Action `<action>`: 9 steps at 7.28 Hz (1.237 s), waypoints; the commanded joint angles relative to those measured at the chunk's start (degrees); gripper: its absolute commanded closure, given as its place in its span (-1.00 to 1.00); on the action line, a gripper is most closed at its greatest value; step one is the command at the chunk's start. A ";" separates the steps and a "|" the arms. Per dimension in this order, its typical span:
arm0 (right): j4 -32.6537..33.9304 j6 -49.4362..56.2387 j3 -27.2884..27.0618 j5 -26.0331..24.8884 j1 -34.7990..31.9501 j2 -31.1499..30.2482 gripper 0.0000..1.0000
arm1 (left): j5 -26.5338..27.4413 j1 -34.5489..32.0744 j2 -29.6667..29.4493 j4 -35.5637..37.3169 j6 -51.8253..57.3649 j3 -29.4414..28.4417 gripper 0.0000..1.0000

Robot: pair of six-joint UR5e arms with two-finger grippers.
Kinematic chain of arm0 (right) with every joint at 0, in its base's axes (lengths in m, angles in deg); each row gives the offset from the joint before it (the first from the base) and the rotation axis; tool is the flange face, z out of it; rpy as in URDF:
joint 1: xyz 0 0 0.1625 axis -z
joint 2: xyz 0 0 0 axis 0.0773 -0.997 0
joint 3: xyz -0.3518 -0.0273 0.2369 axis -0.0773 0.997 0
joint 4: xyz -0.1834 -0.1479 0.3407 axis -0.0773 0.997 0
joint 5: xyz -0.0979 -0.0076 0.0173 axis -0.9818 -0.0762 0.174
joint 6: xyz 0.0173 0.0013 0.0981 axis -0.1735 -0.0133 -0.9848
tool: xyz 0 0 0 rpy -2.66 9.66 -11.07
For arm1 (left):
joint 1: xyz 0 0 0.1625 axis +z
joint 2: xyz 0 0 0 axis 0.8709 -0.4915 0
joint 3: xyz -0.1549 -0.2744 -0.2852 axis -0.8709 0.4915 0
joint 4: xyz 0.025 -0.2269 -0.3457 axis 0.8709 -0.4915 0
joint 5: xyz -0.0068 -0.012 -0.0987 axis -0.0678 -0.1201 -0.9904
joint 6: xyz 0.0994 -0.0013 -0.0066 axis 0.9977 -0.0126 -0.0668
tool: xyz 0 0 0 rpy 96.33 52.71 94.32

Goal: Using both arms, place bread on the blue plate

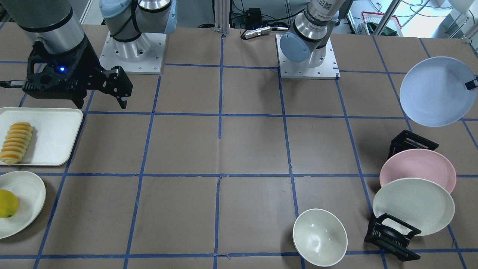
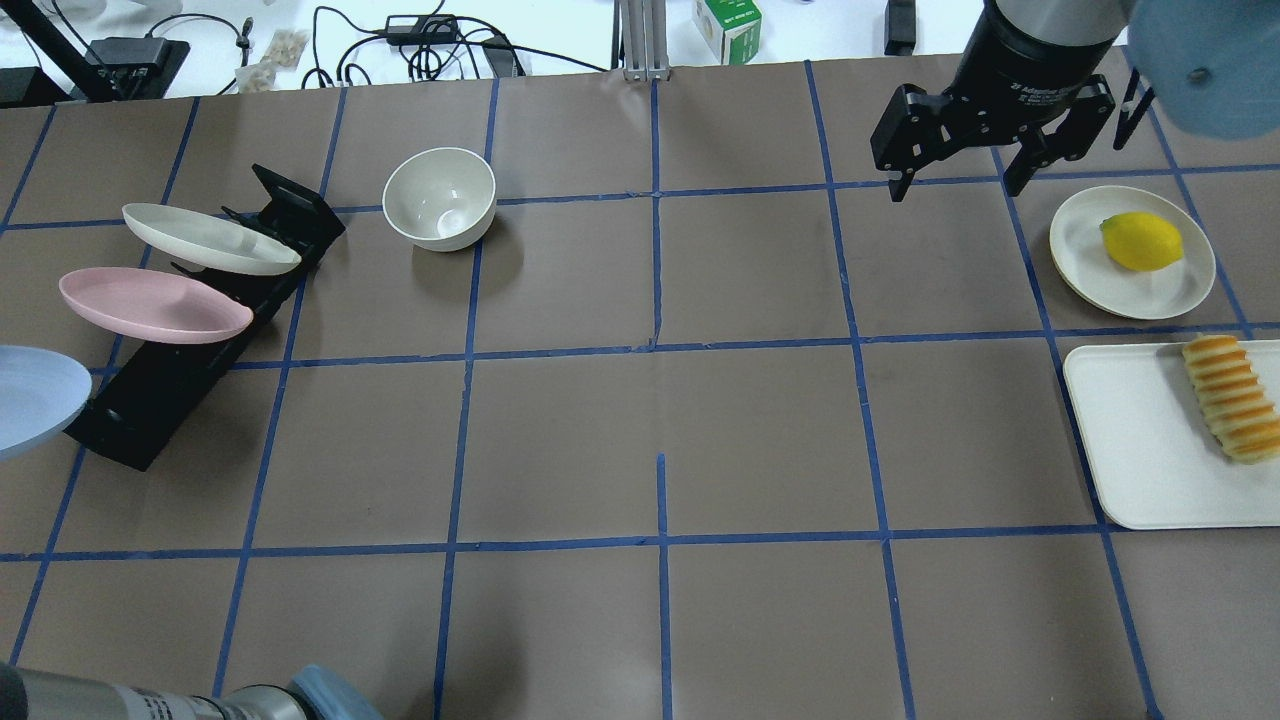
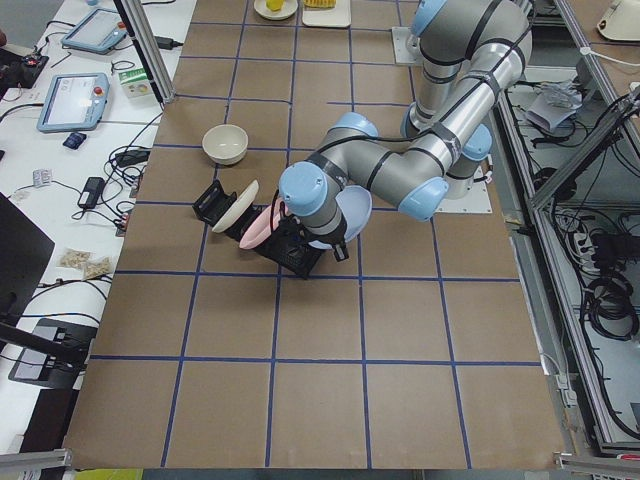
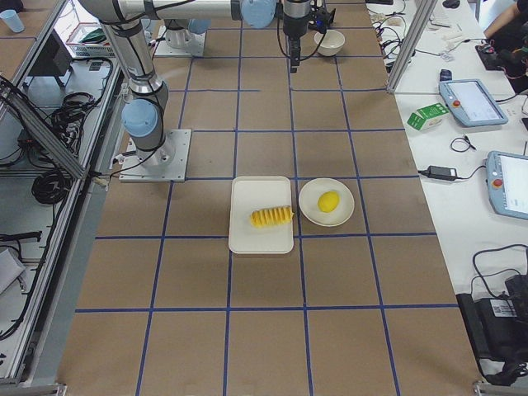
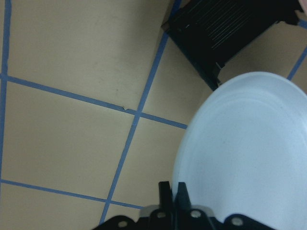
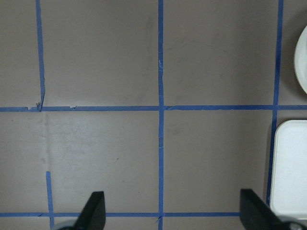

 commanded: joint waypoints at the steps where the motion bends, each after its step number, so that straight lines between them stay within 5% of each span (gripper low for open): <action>1: -0.36 0.61 0.00 -0.17 0.77 0.18 -1.00 | -6.34 -10.36 3.43 -0.44 -10.30 -0.09 1.00; 3: -0.81 5.23 -1.13 0.18 7.24 0.26 -1.00 | -14.95 -21.26 2.57 0.52 -22.78 0.08 1.00; 5: 0.41 18.06 -6.83 0.35 19.52 -0.26 -1.00 | -21.56 -31.89 1.60 12.59 -34.31 4.19 1.00; 9: 21.96 32.33 -23.43 -3.25 36.61 0.70 -1.00 | -23.08 -48.17 -1.47 52.29 -49.89 24.74 1.00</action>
